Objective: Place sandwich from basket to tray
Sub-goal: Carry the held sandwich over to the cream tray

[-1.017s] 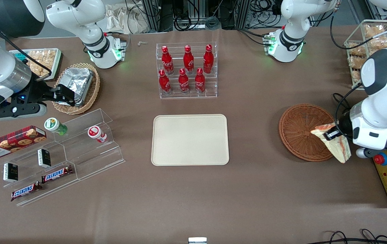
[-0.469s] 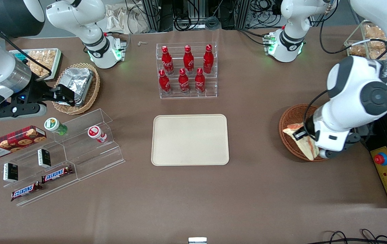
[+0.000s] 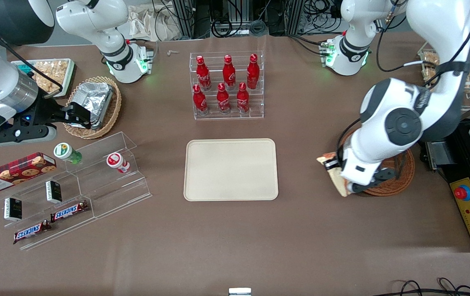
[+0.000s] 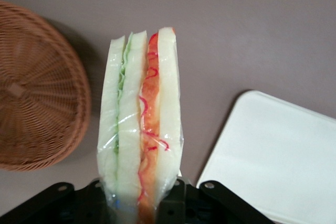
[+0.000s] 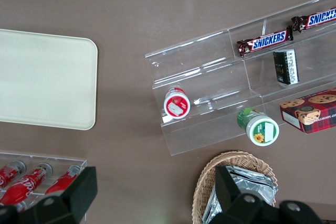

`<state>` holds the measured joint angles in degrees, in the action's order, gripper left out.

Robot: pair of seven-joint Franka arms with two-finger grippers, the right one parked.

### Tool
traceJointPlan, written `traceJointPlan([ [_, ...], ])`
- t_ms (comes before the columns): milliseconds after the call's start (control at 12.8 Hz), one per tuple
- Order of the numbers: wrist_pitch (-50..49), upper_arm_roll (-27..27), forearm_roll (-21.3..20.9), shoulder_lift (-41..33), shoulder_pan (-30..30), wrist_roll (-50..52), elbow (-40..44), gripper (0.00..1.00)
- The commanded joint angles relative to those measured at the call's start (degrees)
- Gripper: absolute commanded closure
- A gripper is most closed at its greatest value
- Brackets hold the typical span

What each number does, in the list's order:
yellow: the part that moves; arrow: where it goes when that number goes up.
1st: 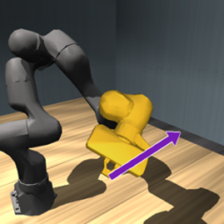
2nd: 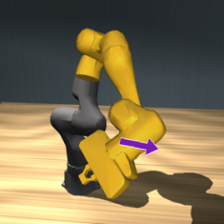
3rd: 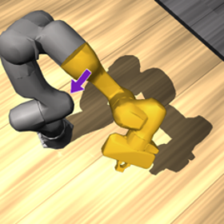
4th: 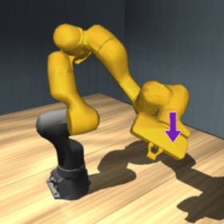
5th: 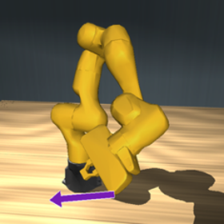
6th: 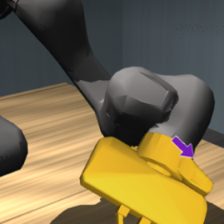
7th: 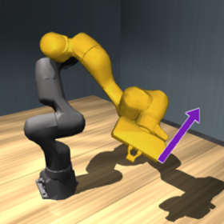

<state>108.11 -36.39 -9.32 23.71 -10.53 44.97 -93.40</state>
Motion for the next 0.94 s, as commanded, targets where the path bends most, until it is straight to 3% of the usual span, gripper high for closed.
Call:
traceJointPlan([
  [0, 1.57, -4.11, -5.42, 5.71, 0.77, -1.99, 1.64, 0.72],
  [313, 5.18, -6.06, -6.67, 8.89, 6.03, -1.91, 0.59, 0.73],
  [860, 8.6, -6.15, -15.01, 19.78, 12.2, -1.82, 0.67, 0.76],
])
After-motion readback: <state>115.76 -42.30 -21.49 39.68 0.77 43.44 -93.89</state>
